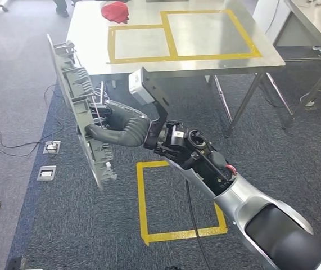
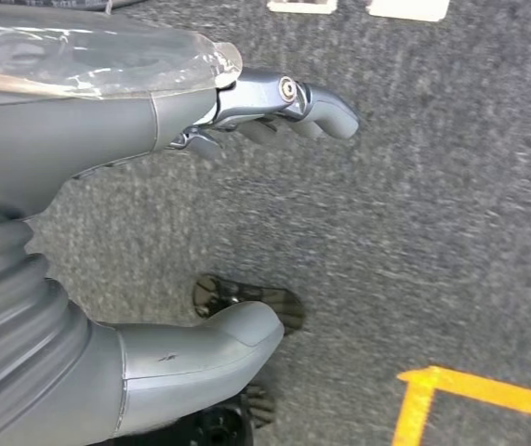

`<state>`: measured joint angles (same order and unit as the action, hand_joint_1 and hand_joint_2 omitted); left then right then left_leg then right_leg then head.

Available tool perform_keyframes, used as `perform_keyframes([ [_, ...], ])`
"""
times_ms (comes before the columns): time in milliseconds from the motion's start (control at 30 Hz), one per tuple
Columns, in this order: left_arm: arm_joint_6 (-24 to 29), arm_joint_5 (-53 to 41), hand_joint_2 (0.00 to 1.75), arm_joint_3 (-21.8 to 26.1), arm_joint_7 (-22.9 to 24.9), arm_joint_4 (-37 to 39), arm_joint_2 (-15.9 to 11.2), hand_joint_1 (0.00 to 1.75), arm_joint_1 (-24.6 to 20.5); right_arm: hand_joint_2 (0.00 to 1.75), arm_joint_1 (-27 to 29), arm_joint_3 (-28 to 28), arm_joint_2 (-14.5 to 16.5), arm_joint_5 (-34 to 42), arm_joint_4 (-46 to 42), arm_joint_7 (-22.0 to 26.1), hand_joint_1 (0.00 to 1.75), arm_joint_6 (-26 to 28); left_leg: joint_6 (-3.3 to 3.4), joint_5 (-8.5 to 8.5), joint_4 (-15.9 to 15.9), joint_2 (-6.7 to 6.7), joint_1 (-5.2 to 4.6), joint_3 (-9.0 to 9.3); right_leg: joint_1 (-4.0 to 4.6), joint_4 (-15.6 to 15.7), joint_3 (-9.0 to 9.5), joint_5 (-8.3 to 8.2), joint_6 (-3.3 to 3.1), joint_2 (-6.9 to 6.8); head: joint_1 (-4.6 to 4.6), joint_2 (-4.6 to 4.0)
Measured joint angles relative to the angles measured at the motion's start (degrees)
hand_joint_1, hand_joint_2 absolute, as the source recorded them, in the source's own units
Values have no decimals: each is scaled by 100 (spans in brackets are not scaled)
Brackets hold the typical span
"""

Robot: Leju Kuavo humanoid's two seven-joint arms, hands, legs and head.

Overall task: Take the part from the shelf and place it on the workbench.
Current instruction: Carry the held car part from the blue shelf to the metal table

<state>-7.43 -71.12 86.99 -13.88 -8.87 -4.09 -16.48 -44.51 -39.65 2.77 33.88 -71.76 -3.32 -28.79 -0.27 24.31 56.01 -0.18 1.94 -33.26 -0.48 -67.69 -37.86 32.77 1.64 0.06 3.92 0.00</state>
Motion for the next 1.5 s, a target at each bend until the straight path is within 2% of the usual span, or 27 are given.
perform_keyframes([
  [67, 0, 1, 175, 0, 0, 0, 11, 0, -5, 175, -5, 2, -4, 0, 5, 3, 175, -1, -34, 104, -6, -18, -8, 137, 40, 784, 127, -690, -92, 5, 42, 0],
  [100, 1, 2, 175, 0, 0, 0, 16, 0, -9, 175, -8, 3, -7, 0, 8, 6, 175, -2, -63, 145, -16, -26, -13, 174, 65, 1052, 179, -932, -128, 8, 49, 0],
  [133, 1, 2, 175, 0, -1, 0, 21, 0, -13, 175, -12, 5, -8, 0, 10, 10, 175, -3, -96, 171, -20, -34, -16, 203, 88, 1208, 201, -1073, -157, 10, 45, 0],
  [200, 2, 8, 175, 0, -2, 0, 21, 0, -16, 175, -21, 6, -4, 0, 8, 27, 175, -13, -169, 204, -32, -36, -20, 253, 95, 1280, 291, -1079, -205, 4, 28, 0],
  [267, 2, 17, 175, 0, -8, 0, 25, 0, -24, 175, -40, 8, 4, 0, 2, 60, 175, -34, -211, 254, 157, -24, -9, 204, 84, 1346, 417, -1076, -262, 3, -9, 0],
  [300, 2, 24, 175, 0, -11, 0, 24, 0, -27, 175, -51, 8, 8, 0, -1, 74, 175, -45, -222, 327, 411, -18, -2, 72, 81, 1372, 476, -1062, -288, 5, -39, 0],
  [400, 4, 46, 175, 0, -15, 0, 6, 0, 2, 175, -63, 7, 9, 0, 17, 98, 175, -74, -241, 680, 1440, -16, -17, -629, 107, 1378, 573, -962, -351, 16, -135, 0],
  [433, 4, 54, 175, 0, -15, 0, 2, 0, 14, 175, -59, 4, 9, 0, 30, 106, 175, -91, -240, 721, 1560, -16, -24, -790, 116, 1378, 616, -918, -357, 24, -161, 0],
  [467, 5, 62, 175, 0, -15, 0, -2, 0, 20, 175, -57, 2, 10, -1, 41, 116, 175, -113, -230, 643, 1472, -16, -31, -846, 123, 1378, 671, -870, -356, 32, -183, 0],
  [500, 6, 68, 175, 0, -16, 0, -5, 0, 23, 175, -58, 0, 10, -3, 51, 130, 175, -136, -213, 435, 1184, -16, -39, -796, 128, 1378, 735, -818, -351, 36, -204, 0],
  [567, 11, 84, 175, 0, -17, -1, -20, 0, 28, 175, -63, -2, 12, -7, 72, 166, 175, -171, -163, -127, 372, -7, -69, -568, 142, 1368, 858, -705, -326, 38, -246, 0],
  [633, 16, 97, 175, 0, -19, -2, -38, 0, 34, 175, -80, -2, 14, -23, 96, 195, 175, -196, -93, -390, -79, 1, -112, -430, 158, 1358, 914, -612, -272, 49, -271, 0],
  [733, 20, 110, 175, 0, -22, -2, -42, 0, 41, 175, -101, -2, 21, -40, 121, 203, 175, -236, 3, -368, -137, -9, -107, -342, 160, 1306, 956, -524, -181, 57, -263, 0],
  [767, 20, 115, 175, 0, -24, -2, -39, 0, 41, 175, -112, -2, 22, -40, 126, 206, 175, -252, 30, -342, -152, -11, -90, -288, 155, 1171, 906, -474, -150, 52, -250, 0],
  [800, 20, 120, 175, 0, -26, -2, -38, 0, 41, 175, -124, -2, 24, -39, 132, 210, 175, -264, 52, -314, -165, -15, -78, -230, 143, 911, 780, -386, -115, 48, -225, 0],
  [900, 20, 131, 175, 0, -28, -2, -34, 0, 51, 175, -132, -2, 23, -37, 172, 230, 175, -280, 76, -194, -173, -20, -64, -85, 75, -230, 109, 18, -21, 40, -149, 0],
  [933, 20, 133, 175, 0, -28, -2, -33, 0, 58, 175, -125, -3, 23, -36, 188, 234, 175, -280, 68, -148, -172, -23, -57, -29, 52, -407, -51, 80, 1, 38, -130, 0],
  [967, 20, 135, 175, 0, -28, -2, -32, 0, 63, 175, -120, -3, 23, -36, 201, 237, 175, -280, 55, -98, -172, -27, -49, 37, 31, -381, -119, 32, 16, 35, -112, 0],
  [1000, 20, 135, 175, 0, -28, -1, -31, 0, 67, 175, -119, -3, 23, -35, 208, 238, 175, -279, 39, -45, -171, -32, -39, 114, 13, -162, -97, -143, 26, 32, -89, 0],
  [1067, 21, 132, 175, 0, -29, -2, -27, 0, 67, 175, -119, 0, 22, -35, 216, 241, 175, -267, -9, 69, -169, -38, -25, 267, -5, 623, 78, -766, 21, 23, -39, 0],
  [1133, 22, 122, 175, 0, -31, -2, -19, 0, 64, 175, -121, 8, 21, -34, 226, 247, 175, -251, -83, 161, -166, -47, -27, 339, 18, 1193, 224, -1124, -32, 12, -2, 0],
  [1233, 27, 110, 175, 0, -33, 0, -10, 0, 49, 175, -116, 27, 23, -32, 226, 250, 175, -239, -198, 222, -147, -33, -20, 392, 47, 1318, 355, -1127, -169, 25, -22, 0],
  [1300, 28, 104, 175, 0, -33, 0, -5, 0, 29, 175, -127, 34, 26, -32, 215, 252, 175, -235, -234, 290, 158, -16, -3, 268, 42, 1362, 460, -1097, -239, 33, -55, 0],
  [1400, 46, 103, 175, 0, -33, 0, -3, 0, 31, 175, -124, 37, 27, -33, 209, 250, 175, -233, -245, 631, 1270, -10, -17, -454, 68, 1380, 560, -1015, -323, 41, -158, 0],
  [1433, 53, 103, 175, 0, -33, 0, -4, 0, 39, 175, -113, 37, 27, -33, 210, 246, 175, -233, -240, 714, 1502, -10, -28, -670, 84, 1380, 590, -980, -338, 50, -187, 0],
  [1467, 57, 103, 175, 0, -33, 0, -4, 0, 43, 175, -103, 36, 27, -32, 210, 240, 175, -233, -225, 692, 1536, -10, -39, -794, 101, 1379, 628, -942, -347, 61, -209, 0],
  [1500, 57, 103, 175, 0, -33, 0, -4, 0, 44, 175, -96, 34, 27, -30, 209, 232, 175, -234, -195, 530, 1351, -10, -52, -804, 118, 1379, 678, -901, -351, 70, -227, 0],
])
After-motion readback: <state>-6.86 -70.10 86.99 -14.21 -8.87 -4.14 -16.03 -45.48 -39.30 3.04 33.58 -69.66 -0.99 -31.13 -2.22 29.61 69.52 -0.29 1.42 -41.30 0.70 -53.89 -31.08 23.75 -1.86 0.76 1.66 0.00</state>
